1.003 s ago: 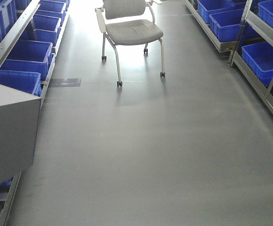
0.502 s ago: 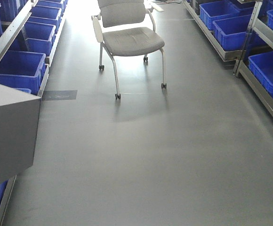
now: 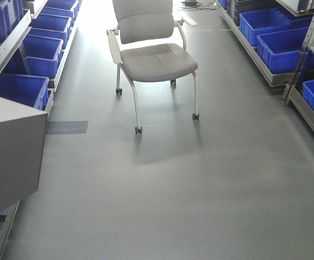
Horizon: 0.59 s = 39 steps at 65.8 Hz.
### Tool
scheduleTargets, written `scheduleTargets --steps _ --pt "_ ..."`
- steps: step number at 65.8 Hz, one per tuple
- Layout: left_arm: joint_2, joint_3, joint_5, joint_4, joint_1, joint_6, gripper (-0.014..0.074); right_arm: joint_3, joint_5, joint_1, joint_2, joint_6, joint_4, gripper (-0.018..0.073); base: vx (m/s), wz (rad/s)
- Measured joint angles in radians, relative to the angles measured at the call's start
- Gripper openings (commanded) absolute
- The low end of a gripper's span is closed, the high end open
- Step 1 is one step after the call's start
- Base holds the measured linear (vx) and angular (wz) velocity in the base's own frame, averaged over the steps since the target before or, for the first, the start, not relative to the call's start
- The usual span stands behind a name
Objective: Sort gray base to blue bin
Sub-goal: 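Drive the base down the aisle past the gray chair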
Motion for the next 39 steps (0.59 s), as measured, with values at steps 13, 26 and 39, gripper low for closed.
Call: scheduleTargets --steps 13,26,39 --pt "0.0 0.0 0.0 0.0 0.0 0.0 -0.0006 0.0 0.0 0.0 0.0 0.0 0.0 -0.0005 0.42 0.0" --pt "0.0 0.0 0.0 0.0 0.0 0.0 -0.0006 0.0 0.0 0.0 0.0 0.0 0.0 -0.0005 0.4 -0.03" --pt "0.0 0.0 0.0 0.0 0.0 0.0 -0.0006 0.0 0.0 0.0 0.0 0.0 0.0 -0.0005 0.4 -0.03"
